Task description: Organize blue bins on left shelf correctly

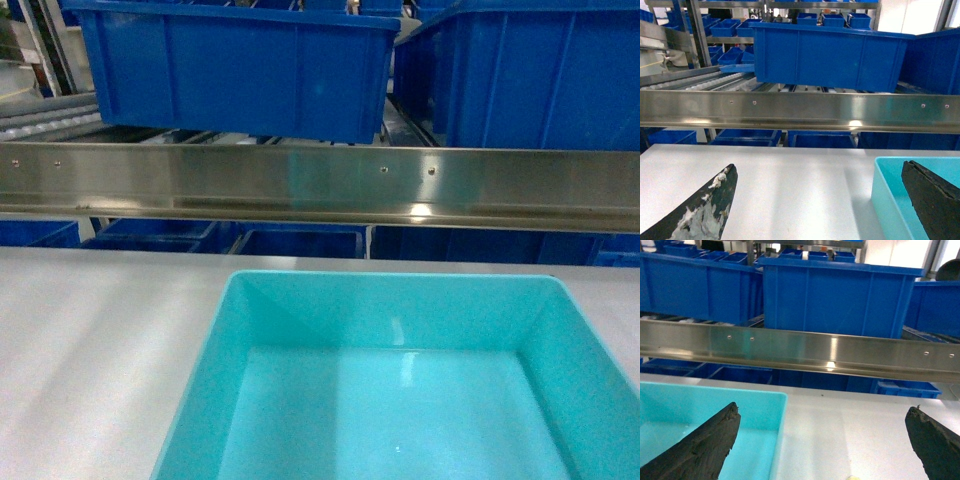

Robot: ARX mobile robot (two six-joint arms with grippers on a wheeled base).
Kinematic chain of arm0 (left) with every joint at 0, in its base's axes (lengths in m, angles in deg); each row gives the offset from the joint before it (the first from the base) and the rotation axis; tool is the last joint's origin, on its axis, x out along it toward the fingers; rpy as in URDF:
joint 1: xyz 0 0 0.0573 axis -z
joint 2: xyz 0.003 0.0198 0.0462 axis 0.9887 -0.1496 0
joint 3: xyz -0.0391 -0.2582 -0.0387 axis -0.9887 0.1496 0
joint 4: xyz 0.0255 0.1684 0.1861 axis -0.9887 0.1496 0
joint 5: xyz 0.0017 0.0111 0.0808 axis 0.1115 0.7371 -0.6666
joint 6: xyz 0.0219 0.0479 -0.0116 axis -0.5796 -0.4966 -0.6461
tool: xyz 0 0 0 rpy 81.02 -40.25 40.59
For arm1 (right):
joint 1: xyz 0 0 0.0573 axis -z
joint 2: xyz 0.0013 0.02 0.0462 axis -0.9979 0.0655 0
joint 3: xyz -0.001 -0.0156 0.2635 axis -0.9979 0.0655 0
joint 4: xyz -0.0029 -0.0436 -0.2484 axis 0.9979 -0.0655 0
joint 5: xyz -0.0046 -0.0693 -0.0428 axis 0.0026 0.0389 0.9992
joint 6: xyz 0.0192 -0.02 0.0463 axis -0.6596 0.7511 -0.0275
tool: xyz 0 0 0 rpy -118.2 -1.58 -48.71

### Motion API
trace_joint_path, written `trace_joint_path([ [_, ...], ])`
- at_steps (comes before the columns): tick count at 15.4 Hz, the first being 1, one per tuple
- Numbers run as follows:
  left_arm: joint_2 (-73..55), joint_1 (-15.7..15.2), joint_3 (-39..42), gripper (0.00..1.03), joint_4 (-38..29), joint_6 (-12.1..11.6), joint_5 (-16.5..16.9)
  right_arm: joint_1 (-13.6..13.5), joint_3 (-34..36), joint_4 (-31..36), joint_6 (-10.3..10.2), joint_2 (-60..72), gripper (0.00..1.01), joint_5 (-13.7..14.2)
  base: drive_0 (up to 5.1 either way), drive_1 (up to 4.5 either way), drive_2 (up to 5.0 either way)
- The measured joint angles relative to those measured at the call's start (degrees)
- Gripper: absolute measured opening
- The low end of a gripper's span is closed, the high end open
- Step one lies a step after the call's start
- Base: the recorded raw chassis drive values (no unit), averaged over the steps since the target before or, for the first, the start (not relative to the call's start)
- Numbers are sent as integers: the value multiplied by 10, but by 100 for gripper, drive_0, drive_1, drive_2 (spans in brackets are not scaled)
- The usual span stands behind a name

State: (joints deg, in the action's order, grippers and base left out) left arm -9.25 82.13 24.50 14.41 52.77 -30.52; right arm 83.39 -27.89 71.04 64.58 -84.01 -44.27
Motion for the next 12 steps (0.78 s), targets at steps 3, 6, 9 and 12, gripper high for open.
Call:
trace_joint_path([
  [3, -63, 80, 0, 98, -62, -10, -55, -50, 0, 82, 46, 92, 98, 30, 0, 0, 0],
  [6, -278, 218, -5, 98, -190, -26, -146, -72, -2, 225, 83, 320, 98, 30, 0, 0, 0],
  [9, -474, 294, -69, 98, -242, -51, -167, -48, -52, 245, 77, 499, 98, -14, 0, 0, 0],
  [12, -651, 297, -151, 98, -218, -31, -129, -12, -104, 253, 64, 649, 98, -56, 0, 0, 0],
])
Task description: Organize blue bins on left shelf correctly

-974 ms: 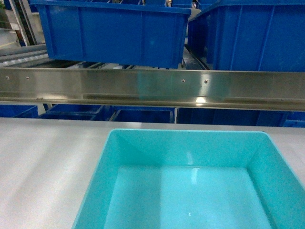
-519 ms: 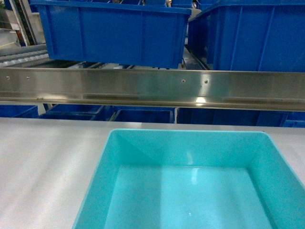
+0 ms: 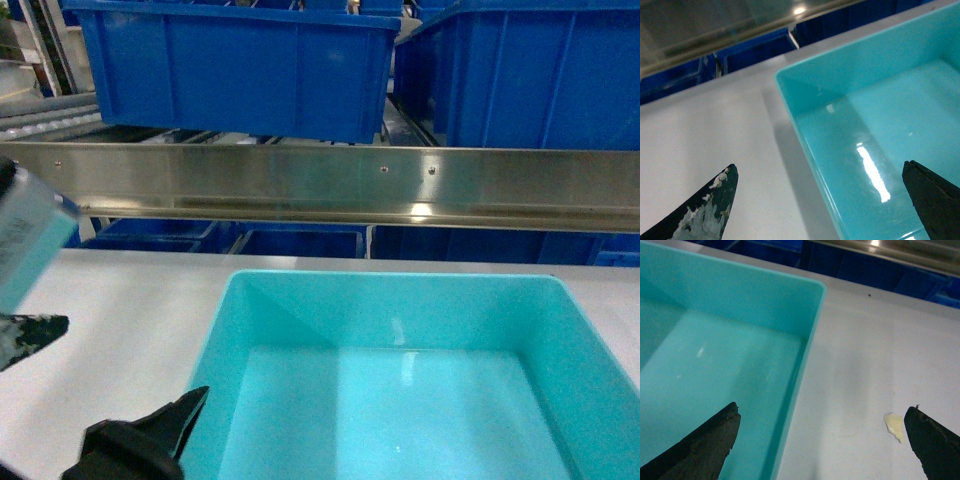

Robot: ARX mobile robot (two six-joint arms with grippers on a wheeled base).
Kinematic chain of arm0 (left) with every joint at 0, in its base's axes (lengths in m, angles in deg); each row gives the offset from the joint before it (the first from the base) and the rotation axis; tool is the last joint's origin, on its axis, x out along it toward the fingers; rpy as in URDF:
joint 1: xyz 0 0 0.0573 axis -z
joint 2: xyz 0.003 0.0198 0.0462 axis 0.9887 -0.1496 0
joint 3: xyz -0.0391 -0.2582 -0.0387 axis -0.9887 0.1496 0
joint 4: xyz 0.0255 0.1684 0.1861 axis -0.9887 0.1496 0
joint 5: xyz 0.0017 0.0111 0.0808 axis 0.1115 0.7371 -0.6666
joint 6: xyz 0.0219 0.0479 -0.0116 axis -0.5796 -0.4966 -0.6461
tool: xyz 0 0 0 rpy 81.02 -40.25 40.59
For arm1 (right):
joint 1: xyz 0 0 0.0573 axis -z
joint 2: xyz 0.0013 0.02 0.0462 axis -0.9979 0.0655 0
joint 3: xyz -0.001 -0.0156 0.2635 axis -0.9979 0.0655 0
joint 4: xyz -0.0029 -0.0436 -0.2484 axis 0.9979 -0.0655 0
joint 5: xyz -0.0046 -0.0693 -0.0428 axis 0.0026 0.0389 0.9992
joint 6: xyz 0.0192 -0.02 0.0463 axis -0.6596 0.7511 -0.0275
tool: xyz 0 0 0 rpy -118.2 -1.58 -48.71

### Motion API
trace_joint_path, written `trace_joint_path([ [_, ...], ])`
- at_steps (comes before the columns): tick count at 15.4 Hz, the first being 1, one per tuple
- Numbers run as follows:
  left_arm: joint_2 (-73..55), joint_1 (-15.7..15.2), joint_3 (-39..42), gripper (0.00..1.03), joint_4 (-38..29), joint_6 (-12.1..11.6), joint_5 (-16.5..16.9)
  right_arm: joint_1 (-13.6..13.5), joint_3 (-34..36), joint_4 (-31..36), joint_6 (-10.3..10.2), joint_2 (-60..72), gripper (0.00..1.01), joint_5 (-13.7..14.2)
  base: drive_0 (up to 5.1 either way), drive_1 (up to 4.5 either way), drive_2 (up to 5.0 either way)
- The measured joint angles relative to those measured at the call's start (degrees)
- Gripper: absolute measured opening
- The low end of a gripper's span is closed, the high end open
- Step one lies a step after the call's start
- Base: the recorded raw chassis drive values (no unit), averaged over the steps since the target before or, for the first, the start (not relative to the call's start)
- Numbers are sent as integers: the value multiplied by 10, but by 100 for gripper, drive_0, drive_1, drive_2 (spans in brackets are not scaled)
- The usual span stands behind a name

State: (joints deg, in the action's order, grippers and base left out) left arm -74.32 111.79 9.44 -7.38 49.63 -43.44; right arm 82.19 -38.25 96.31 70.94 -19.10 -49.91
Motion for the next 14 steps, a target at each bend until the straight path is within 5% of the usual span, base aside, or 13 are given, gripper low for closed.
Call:
trace_joint_path([
  [2, -109, -33, -41, 98, -19, 50, -2, 0, -46, 8, -4, 88, 98, 2, 0, 0, 0],
  [6, -193, -40, -75, 98, -2, 130, 64, -5, -76, 19, -11, 157, 98, 41, 0, 0, 0],
  [14, -283, -22, -84, 98, -31, 190, 62, -9, -73, 45, -17, 235, 98, 66, 0, 0, 0],
])
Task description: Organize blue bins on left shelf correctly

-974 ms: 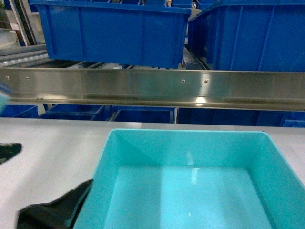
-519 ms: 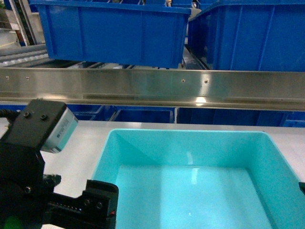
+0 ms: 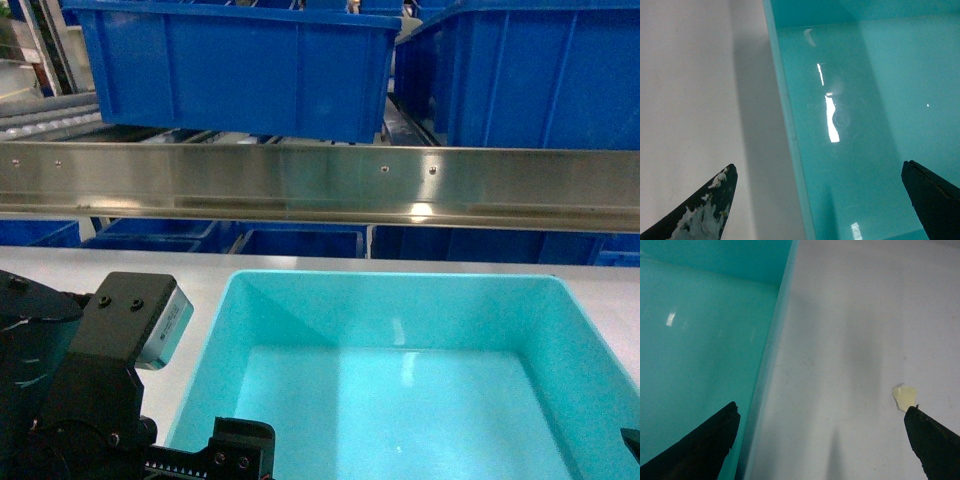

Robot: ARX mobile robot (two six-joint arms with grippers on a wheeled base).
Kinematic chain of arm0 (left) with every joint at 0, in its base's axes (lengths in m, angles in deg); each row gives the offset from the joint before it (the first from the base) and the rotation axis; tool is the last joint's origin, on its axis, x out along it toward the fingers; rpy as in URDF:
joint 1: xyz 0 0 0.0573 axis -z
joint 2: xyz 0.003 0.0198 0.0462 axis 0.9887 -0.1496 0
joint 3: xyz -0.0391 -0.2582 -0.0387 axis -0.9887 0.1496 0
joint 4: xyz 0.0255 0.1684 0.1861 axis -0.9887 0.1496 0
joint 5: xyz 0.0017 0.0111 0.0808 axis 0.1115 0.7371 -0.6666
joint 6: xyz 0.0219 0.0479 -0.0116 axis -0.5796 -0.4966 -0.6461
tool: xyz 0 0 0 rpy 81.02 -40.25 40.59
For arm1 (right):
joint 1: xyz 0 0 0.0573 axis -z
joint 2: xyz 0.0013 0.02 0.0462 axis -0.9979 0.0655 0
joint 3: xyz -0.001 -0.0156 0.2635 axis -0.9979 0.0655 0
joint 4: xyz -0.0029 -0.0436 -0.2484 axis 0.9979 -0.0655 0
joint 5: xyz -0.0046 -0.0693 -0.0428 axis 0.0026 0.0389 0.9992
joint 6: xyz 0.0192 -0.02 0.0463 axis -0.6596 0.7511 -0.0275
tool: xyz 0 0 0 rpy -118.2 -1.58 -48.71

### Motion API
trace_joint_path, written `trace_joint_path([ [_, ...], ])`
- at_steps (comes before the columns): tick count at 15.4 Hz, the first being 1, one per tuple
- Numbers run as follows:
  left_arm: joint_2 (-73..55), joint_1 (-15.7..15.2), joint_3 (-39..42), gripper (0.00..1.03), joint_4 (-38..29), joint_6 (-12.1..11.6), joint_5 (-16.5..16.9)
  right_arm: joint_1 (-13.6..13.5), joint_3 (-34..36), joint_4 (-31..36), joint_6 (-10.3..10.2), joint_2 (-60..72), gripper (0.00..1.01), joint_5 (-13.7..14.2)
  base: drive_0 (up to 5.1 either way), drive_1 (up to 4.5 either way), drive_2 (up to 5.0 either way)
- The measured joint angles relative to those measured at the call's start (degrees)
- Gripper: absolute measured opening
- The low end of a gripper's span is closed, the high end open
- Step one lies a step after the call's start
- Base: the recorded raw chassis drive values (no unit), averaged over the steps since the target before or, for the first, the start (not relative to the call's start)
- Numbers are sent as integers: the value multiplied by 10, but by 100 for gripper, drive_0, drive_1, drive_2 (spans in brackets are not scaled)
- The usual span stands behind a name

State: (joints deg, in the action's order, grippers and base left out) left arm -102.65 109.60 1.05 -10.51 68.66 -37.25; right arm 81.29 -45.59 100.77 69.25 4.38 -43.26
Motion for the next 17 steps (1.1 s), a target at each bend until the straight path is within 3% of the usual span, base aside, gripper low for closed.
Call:
trace_joint_path([
  [2, -10, 8, 0, 98, 6, 13, -16, 0, 5, 11, -2, 14, 74, 4, 0, 0, 0],
  [3, -13, 11, 0, 93, 9, 17, -19, 0, 7, 16, -2, 17, 63, 4, 0, 0, 0],
  [5, -15, 17, 0, 73, 12, 28, -29, 0, 12, 20, -2, 17, 42, 5, 0, 0, 0],
  [6, -14, 29, 0, 44, 14, 44, -30, 0, 19, 27, -2, 17, 13, -2, 0, 0, 0],
  [7, -10, 32, 0, 35, 15, 51, -25, 0, 22, 32, -9, 17, 5, -9, 0, 0, 0],
  [9, -4, 38, 0, 14, 12, 59, -21, 0, 26, 37, -30, 15, 2, -16, 0, 0, 0],
  [11, -1, 40, 2, 2, 7, 76, -25, -1, 31, 39, -36, 13, 2, -20, 0, 0, 0],
  [14, 12, 38, 9, 2, 12, 83, -27, -4, 39, 40, -44, 6, 2, -21, 0, 0, 0],
  [17, 44, 31, 12, 2, 21, 70, -30, -7, 45, 39, -51, -15, 2, -22, 0, 0, 0],
])
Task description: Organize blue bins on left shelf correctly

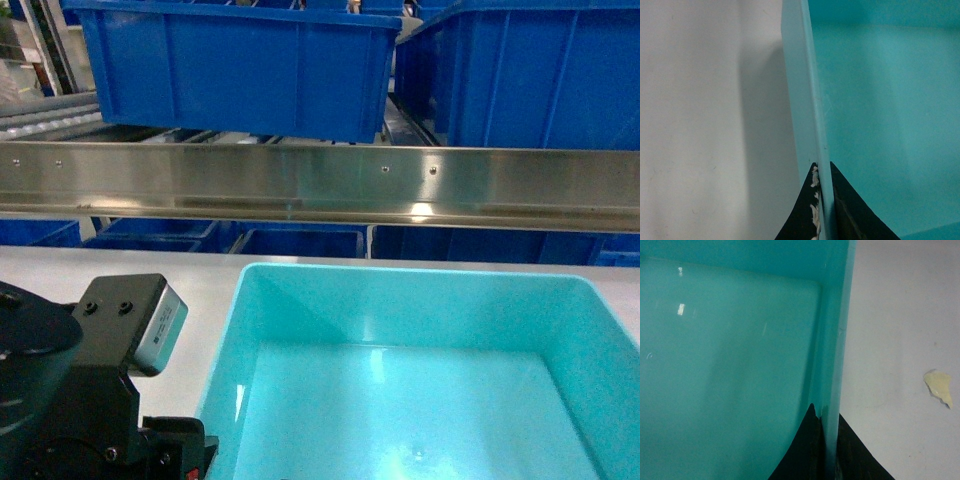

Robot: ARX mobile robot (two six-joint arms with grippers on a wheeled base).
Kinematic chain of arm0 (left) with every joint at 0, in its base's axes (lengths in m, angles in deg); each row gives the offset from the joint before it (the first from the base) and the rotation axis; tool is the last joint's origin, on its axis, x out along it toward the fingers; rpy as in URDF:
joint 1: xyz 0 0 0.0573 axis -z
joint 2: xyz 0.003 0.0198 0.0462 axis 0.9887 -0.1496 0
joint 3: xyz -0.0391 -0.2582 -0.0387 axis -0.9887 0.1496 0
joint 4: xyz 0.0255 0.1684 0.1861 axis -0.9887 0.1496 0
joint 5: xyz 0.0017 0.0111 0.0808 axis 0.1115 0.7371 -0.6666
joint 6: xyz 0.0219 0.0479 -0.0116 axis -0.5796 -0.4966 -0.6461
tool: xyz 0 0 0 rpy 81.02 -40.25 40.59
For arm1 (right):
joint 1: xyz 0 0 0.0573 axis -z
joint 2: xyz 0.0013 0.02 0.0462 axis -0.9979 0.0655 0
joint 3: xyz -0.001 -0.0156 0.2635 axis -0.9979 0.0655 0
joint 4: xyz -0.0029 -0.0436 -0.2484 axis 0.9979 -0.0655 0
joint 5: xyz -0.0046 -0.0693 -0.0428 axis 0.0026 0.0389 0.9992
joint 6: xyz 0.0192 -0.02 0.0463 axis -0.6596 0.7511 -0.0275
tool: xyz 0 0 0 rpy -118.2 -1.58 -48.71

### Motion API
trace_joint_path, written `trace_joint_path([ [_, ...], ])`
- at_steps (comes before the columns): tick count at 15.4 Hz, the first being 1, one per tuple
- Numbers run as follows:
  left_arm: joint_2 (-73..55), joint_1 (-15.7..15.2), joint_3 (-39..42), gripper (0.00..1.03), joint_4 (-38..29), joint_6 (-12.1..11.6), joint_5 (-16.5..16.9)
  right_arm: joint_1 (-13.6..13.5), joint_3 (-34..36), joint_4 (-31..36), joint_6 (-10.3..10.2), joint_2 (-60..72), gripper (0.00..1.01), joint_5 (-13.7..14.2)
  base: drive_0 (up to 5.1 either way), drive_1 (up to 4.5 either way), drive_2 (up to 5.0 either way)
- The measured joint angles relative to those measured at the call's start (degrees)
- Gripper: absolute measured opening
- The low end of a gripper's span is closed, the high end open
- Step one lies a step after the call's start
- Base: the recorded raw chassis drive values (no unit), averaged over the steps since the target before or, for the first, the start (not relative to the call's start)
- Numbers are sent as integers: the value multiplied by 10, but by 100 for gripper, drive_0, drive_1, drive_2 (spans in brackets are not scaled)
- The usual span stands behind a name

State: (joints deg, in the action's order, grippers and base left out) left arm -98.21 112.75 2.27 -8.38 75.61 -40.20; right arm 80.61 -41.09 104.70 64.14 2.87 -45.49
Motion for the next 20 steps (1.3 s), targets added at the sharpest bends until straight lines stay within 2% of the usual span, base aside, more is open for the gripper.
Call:
trace_joint_path([
  [6, 177, -31, 14, 2, 37, -63, -11, -12, 2, -71, -23, -203, 2, -14, 0, 0, 0],
  [7, 223, -31, 14, 2, 39, -88, -17, -12, -1, -79, -29, -256, 2, -17, 0, 0, 0],
  [10, 267, -31, -11, 2, 35, -134, -23, -16, -9, -80, -26, -326, 2, -1, 0, 0, 0],
  [17, 267, -31, -12, 2, 39, -138, -24, -16, -10, -83, -27, -323, 2, 0, 0, 0, 0],
  [20, 267, -31, -12, 2, 38, -139, -24, -16, -10, -82, -27, -323, 2, 0, -484, 252, 252],
])
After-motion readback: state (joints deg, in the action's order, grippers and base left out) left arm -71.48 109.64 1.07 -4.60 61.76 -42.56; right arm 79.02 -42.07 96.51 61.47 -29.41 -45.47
